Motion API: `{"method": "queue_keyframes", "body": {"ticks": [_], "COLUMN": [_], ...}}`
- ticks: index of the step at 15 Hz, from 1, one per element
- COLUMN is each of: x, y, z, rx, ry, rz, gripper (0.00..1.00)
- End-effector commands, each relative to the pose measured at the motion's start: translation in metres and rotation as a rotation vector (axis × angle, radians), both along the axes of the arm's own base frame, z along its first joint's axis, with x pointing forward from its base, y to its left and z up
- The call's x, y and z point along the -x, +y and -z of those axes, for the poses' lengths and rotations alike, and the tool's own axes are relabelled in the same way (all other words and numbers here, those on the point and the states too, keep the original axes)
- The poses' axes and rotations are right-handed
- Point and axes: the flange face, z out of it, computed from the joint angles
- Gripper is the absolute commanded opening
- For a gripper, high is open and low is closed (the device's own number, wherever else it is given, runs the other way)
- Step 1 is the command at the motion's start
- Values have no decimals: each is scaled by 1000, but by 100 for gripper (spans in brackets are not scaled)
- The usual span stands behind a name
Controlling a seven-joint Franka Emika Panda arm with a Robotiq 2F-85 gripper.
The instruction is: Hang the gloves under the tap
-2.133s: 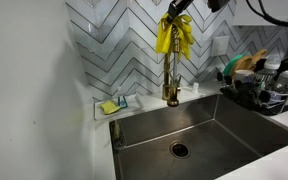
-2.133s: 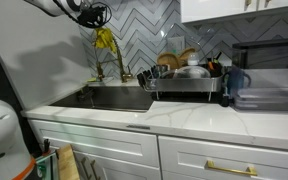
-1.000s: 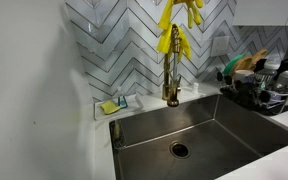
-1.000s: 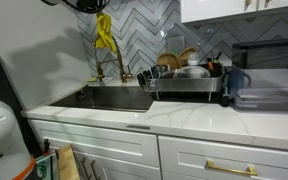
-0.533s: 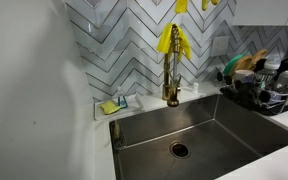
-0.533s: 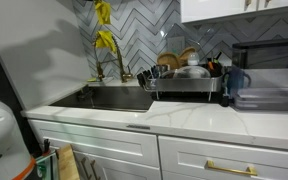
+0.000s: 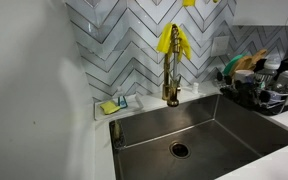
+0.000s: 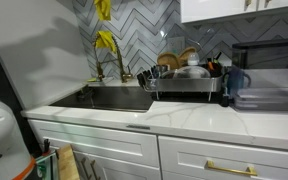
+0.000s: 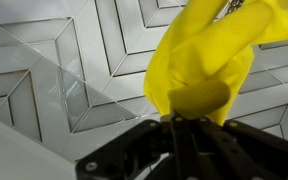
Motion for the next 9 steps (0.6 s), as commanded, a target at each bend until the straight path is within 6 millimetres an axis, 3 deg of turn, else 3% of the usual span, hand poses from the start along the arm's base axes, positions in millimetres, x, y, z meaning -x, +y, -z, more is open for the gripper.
{"method": "queue_keyframes", "body": {"ticks": [1, 9], "x": [-1, -21], "y": [1, -49], "z": [0, 40], "rx": [1, 48], "ry": [1, 143], "rz": [1, 108], "gripper": [1, 1]}}
